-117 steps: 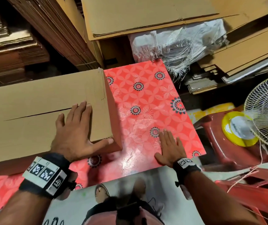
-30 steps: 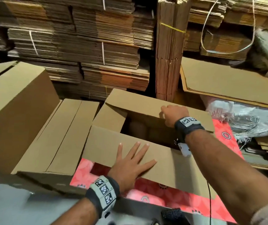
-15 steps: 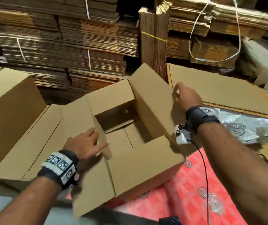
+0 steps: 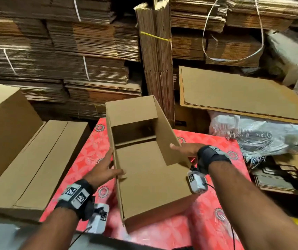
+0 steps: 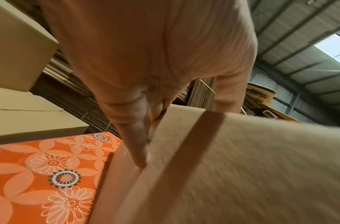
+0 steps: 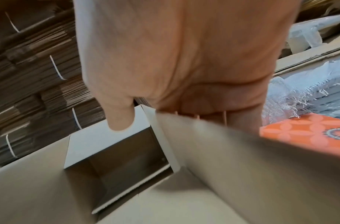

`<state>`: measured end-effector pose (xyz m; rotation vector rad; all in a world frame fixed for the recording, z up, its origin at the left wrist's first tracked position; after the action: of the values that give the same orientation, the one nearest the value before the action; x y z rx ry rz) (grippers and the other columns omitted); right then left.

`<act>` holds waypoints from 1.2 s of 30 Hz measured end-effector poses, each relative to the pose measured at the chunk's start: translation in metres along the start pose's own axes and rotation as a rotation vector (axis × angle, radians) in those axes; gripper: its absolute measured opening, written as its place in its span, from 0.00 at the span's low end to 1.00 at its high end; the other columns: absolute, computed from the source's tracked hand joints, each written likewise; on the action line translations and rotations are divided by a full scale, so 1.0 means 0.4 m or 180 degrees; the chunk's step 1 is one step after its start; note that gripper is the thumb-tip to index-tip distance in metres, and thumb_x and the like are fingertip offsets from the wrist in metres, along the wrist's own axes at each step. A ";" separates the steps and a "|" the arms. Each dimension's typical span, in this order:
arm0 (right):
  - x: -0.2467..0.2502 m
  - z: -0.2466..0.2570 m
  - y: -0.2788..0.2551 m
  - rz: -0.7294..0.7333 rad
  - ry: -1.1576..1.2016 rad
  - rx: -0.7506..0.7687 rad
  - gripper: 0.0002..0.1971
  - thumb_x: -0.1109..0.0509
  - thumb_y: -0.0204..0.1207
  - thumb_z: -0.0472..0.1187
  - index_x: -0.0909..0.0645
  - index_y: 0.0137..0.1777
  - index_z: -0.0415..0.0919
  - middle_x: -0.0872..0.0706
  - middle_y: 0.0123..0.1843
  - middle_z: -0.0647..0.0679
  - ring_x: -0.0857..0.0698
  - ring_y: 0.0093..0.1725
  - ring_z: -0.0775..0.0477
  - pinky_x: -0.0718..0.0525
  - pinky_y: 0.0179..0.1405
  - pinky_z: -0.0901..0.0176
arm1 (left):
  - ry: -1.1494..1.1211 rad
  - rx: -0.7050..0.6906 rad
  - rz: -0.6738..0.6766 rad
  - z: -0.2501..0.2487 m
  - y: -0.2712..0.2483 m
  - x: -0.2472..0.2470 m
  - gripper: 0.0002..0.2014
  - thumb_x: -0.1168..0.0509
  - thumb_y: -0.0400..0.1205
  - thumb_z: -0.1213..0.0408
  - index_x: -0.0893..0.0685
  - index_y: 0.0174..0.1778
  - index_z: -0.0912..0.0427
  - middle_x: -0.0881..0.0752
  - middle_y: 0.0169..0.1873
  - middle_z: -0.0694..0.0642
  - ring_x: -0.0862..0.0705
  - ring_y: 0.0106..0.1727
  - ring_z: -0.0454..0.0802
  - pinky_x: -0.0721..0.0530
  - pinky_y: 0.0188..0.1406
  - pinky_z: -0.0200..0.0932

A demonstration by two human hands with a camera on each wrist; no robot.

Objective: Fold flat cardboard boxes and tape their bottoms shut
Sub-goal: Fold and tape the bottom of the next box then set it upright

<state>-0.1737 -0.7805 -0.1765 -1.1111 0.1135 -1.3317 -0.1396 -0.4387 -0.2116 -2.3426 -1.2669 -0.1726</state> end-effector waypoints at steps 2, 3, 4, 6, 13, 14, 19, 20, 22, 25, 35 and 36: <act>0.013 0.000 0.018 -0.0079 -0.0303 0.0045 0.31 0.38 0.86 0.63 0.21 0.74 0.37 0.14 0.65 0.42 0.14 0.51 0.45 0.20 0.39 0.59 | 0.0147 -0.0022 0.0014 0.017 0.014 -0.014 0.60 0.18 0.69 0.59 0.52 0.89 0.37 0.32 0.81 0.42 0.33 0.82 0.47 0.34 0.81 0.49; 0.016 0.004 0.029 -0.0250 -0.0501 0.0068 0.31 0.33 0.84 0.62 0.22 0.75 0.38 0.14 0.66 0.43 0.13 0.54 0.44 0.18 0.41 0.58 | 0.0239 -0.0065 0.0037 0.020 0.017 -0.016 0.61 0.18 0.70 0.61 0.54 0.90 0.38 0.33 0.82 0.43 0.35 0.82 0.46 0.36 0.80 0.45; 0.019 0.015 0.031 -0.0511 -0.0811 0.0110 0.32 0.28 0.82 0.60 0.24 0.76 0.39 0.14 0.67 0.43 0.14 0.57 0.43 0.16 0.47 0.56 | 0.0300 -0.0090 0.0055 0.019 0.018 -0.014 0.61 0.17 0.71 0.60 0.55 0.90 0.40 0.35 0.82 0.42 0.36 0.83 0.45 0.38 0.79 0.43; 0.007 0.057 0.023 -0.1250 -0.1691 0.0367 0.35 0.24 0.78 0.58 0.29 0.79 0.40 0.19 0.74 0.41 0.18 0.68 0.39 0.17 0.65 0.46 | 0.0375 -0.0203 0.0131 0.015 0.023 0.008 0.63 0.16 0.69 0.53 0.56 0.90 0.43 0.40 0.86 0.43 0.40 0.85 0.44 0.40 0.83 0.44; -0.216 0.255 -0.052 0.0190 -0.2559 0.1272 0.28 0.40 0.88 0.61 0.31 0.85 0.54 0.31 0.86 0.48 0.31 0.83 0.41 0.33 0.82 0.40 | 0.2766 -0.0711 0.0747 -0.112 0.100 0.193 0.42 0.22 0.77 0.61 0.34 0.84 0.35 0.62 0.88 0.43 0.59 0.89 0.49 0.52 0.88 0.57; -0.241 0.258 -0.058 0.0365 -0.2700 0.1118 0.27 0.43 0.88 0.62 0.30 0.84 0.55 0.29 0.85 0.48 0.30 0.82 0.41 0.32 0.81 0.37 | 0.3195 -0.0762 0.0785 -0.113 0.117 0.202 0.38 0.22 0.76 0.58 0.30 0.81 0.34 0.61 0.89 0.44 0.59 0.90 0.51 0.51 0.89 0.60; -0.235 0.261 -0.126 0.0199 -0.2343 0.0902 0.25 0.47 0.90 0.62 0.19 0.73 0.48 0.17 0.70 0.50 0.21 0.68 0.45 0.25 0.67 0.47 | 0.3999 -0.1305 0.0595 -0.100 0.133 0.182 0.27 0.23 0.75 0.44 0.24 0.67 0.41 0.31 0.82 0.45 0.42 0.88 0.49 0.33 0.80 0.59; -0.213 0.265 -0.153 0.0032 -0.2225 0.1001 0.25 0.46 0.90 0.62 0.16 0.68 0.48 0.16 0.63 0.53 0.20 0.63 0.47 0.25 0.64 0.50 | 0.4133 -0.1511 0.0455 -0.095 0.136 0.177 0.26 0.24 0.74 0.40 0.23 0.63 0.42 0.23 0.73 0.45 0.33 0.83 0.49 0.32 0.76 0.55; -0.160 0.264 -0.219 -0.0297 -0.2021 0.1092 0.21 0.44 0.88 0.63 0.14 0.54 0.53 0.15 0.51 0.58 0.19 0.54 0.52 0.23 0.60 0.52 | 0.4340 -0.1907 0.0165 -0.084 0.147 0.165 0.28 0.27 0.68 0.30 0.22 0.55 0.43 0.19 0.55 0.42 0.21 0.67 0.49 0.33 0.65 0.52; -0.098 0.215 -0.319 -0.0556 -0.2061 0.0797 0.19 0.40 0.86 0.66 0.19 0.42 0.57 0.17 0.42 0.61 0.20 0.45 0.57 0.25 0.46 0.54 | 0.4677 -0.2113 0.0054 -0.084 0.154 0.132 0.35 0.39 0.61 0.18 0.22 0.49 0.43 0.18 0.47 0.41 0.21 0.57 0.47 0.37 0.49 0.50; -0.095 -0.110 -0.375 -0.1562 -0.1627 -0.0933 0.37 0.27 0.78 0.63 0.28 0.76 0.37 0.14 0.68 0.37 0.17 0.69 0.36 0.21 0.65 0.49 | 0.3932 -0.2762 0.0314 -0.060 0.063 -0.100 0.33 0.48 0.71 0.17 0.31 0.42 0.47 0.17 0.43 0.51 0.19 0.50 0.55 0.25 0.39 0.50; -0.111 -0.134 -0.362 -0.1612 -0.1362 -0.0996 0.40 0.25 0.77 0.63 0.32 0.78 0.36 0.16 0.69 0.36 0.17 0.70 0.35 0.21 0.66 0.47 | 0.3850 -0.2659 0.0369 -0.057 0.050 -0.112 0.32 0.46 0.71 0.18 0.32 0.43 0.46 0.18 0.46 0.51 0.20 0.52 0.54 0.24 0.42 0.51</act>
<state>-0.3237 -0.7521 -0.1271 -1.7490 -0.3041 -1.5133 -0.1460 -0.4923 -0.2129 -2.0934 -0.4227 -2.0044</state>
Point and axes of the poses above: each hand's wrist, its own y-axis towards the middle knuckle, its own x-axis out of the back of the hand, z = x × y, the point moved 1 cm from there along y, towards the middle knuckle
